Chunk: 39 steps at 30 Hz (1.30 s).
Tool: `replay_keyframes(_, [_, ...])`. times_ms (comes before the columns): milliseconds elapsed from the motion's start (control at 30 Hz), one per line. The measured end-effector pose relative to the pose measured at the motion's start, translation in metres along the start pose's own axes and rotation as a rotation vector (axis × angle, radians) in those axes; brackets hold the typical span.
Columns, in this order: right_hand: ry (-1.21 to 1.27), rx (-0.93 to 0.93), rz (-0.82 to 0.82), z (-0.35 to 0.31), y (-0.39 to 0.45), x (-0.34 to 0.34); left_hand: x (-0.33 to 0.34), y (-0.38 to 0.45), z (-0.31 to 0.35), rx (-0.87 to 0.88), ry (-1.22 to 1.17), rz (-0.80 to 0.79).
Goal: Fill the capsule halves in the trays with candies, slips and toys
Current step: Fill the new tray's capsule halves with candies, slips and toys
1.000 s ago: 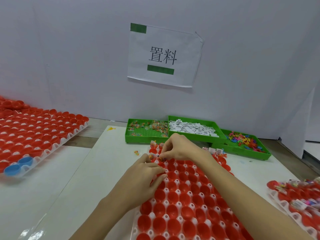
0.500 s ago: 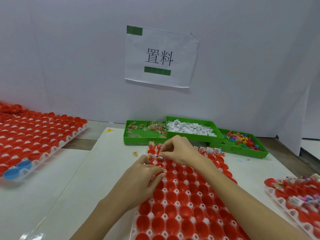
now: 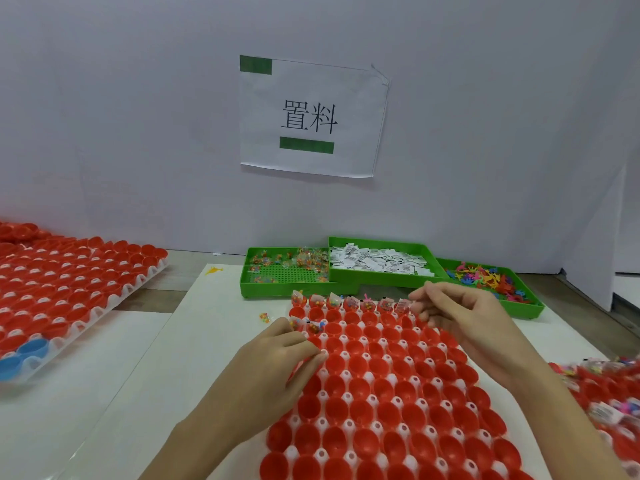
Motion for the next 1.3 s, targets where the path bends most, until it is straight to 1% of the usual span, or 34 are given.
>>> replay_keyframes(67, [0.023, 0.007, 0.018, 0.006, -0.005, -0.002, -0.002, 0.0, 0.002, 0.007, -0.013, 0.028])
replay_keyframes(133, [0.037, 0.006, 0.007, 0.009, -0.009, 0.002, -0.005, 0.001, 0.0, -0.041, -0.085, 0.064])
replay_keyframes(200, [0.053, -0.005, 0.008, 0.008, -0.011, 0.005, -0.012, 0.004, -0.01, -0.182, -0.24, 0.114])
replay_keyframes(267, [0.052, -0.011, 0.012, 0.009, -0.01, 0.007, -0.015, 0.01, -0.031, -0.381, -0.4, 0.165])
replay_keyframes(300, [0.048, -0.009, 0.015, 0.011, -0.009, 0.007, -0.015, 0.015, -0.042, -0.454, -0.437, 0.189])
replay_keyframes(333, [0.045, -0.004, 0.02, 0.012, -0.009, 0.007, -0.016, 0.023, -0.051, -0.49, -0.427, 0.21])
replay_keyframes(400, [0.043, 0.004, 0.037, 0.014, -0.008, 0.006, -0.016, 0.048, -0.069, -0.508, -0.319, 0.215])
replay_keyframes(467, [0.039, 0.005, 0.053, 0.015, -0.008, 0.004, -0.008, 0.084, -0.093, -0.547, -0.174, 0.147])
replay_keyframes(533, [0.037, 0.008, 0.063, 0.015, -0.008, 0.002, 0.004, 0.12, -0.118, -0.591, -0.007, 0.04])
replay_keyframes(600, [0.034, 0.012, 0.071, 0.016, -0.008, 0.002, 0.019, 0.147, -0.135, -0.559, 0.167, -0.089])
replay_keyframes(667, [0.036, 0.018, 0.08, 0.017, -0.009, 0.0, 0.034, 0.162, -0.145, -0.487, 0.299, -0.228])
replay_keyframes(767, [0.033, 0.031, 0.107, 0.021, -0.009, -0.006, 0.048, 0.169, -0.151, -0.389, 0.359, -0.345])
replay_keyframes(900, [0.045, 0.033, 0.132, 0.023, -0.008, -0.012, 0.056, 0.174, -0.153, -0.349, 0.376, -0.372])
replay_keyframes(1000, [0.042, 0.025, 0.136, 0.023, -0.008, -0.012, 0.056, 0.173, -0.152, -0.344, 0.363, -0.321])
replay_keyframes(1100, [0.037, 0.021, 0.14, 0.023, -0.008, -0.014, 0.039, 0.167, -0.145, -0.375, 0.24, -0.159])
replay_keyframes(1200, [0.032, 0.02, 0.138, 0.023, -0.008, -0.015, 0.012, 0.145, -0.132, -0.464, -0.015, 0.049])
replay_keyframes(1233, [0.028, 0.02, 0.136, 0.023, -0.008, -0.015, 0.007, 0.133, -0.128, -0.506, -0.127, 0.093])
replay_keyframes(1300, [0.02, 0.019, 0.133, 0.022, -0.008, -0.016, 0.005, 0.104, -0.117, -0.586, -0.368, 0.107])
Point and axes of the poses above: each hand's wrist, its own y-axis towards the middle knuckle, its own x-axis out of the palm, z = x × y, the point moved 10 cm from there along y, towards the middle knuckle, and after that the axes turned 14 degrees about -x, right-handed, at the moved point
